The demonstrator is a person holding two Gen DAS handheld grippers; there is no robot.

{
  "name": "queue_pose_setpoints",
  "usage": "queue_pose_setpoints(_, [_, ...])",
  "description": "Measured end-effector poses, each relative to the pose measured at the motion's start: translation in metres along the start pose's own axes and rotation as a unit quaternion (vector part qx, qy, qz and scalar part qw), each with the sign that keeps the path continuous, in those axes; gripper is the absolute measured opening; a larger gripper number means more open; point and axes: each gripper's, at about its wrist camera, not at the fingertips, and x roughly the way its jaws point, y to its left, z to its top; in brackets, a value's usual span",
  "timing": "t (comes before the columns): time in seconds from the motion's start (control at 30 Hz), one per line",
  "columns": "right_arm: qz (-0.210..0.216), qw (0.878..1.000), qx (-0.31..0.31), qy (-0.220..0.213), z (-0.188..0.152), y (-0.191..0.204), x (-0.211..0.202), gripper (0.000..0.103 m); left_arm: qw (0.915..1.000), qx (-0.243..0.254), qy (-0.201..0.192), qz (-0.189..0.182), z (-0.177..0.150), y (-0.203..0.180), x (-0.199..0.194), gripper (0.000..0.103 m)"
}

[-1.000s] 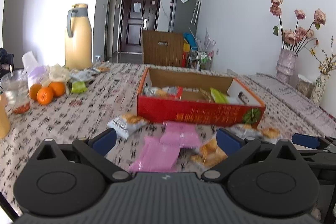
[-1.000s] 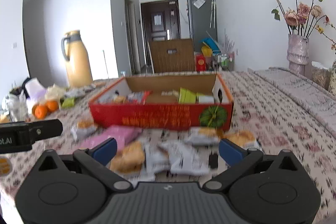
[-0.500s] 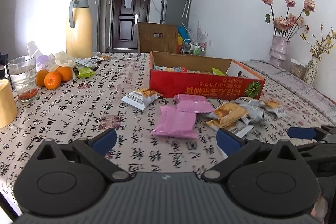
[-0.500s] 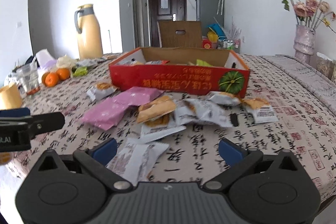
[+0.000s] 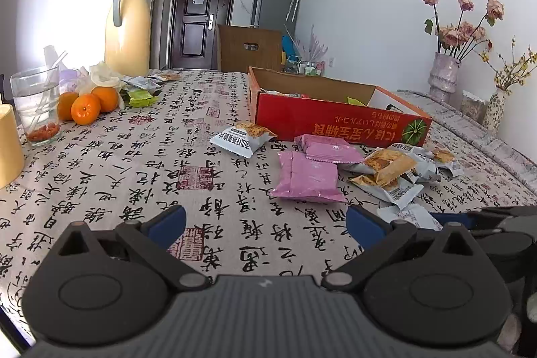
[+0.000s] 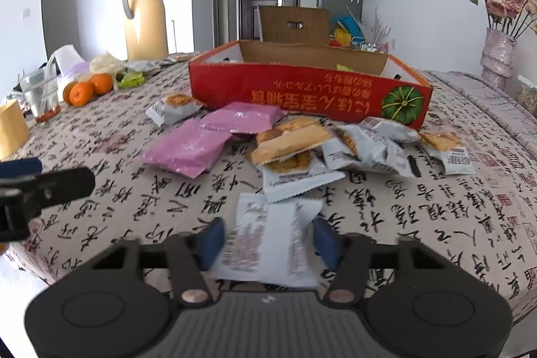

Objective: Organize snacks
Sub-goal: 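Grasp a white wrapped packet with the right tool while the left tool grasps a pink packet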

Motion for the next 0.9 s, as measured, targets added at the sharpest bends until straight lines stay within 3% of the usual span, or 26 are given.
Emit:
queue_pose_setpoints(0.43, [0.016, 1.0, -0.007, -0.017, 0.001, -0.014, -0.015, 0.041, 1.0, -0.004, 0.005, -0.008, 0.009, -0.016, 0.01, 0.103])
queue_pose_setpoints(0.9, [0.008, 0.998, 0.032, -0.046, 0.004, -0.078, -0.025, 0.041, 0.9995, 0.013, 0.027, 0.007, 0.028, -0.059, 0.041, 0.103])
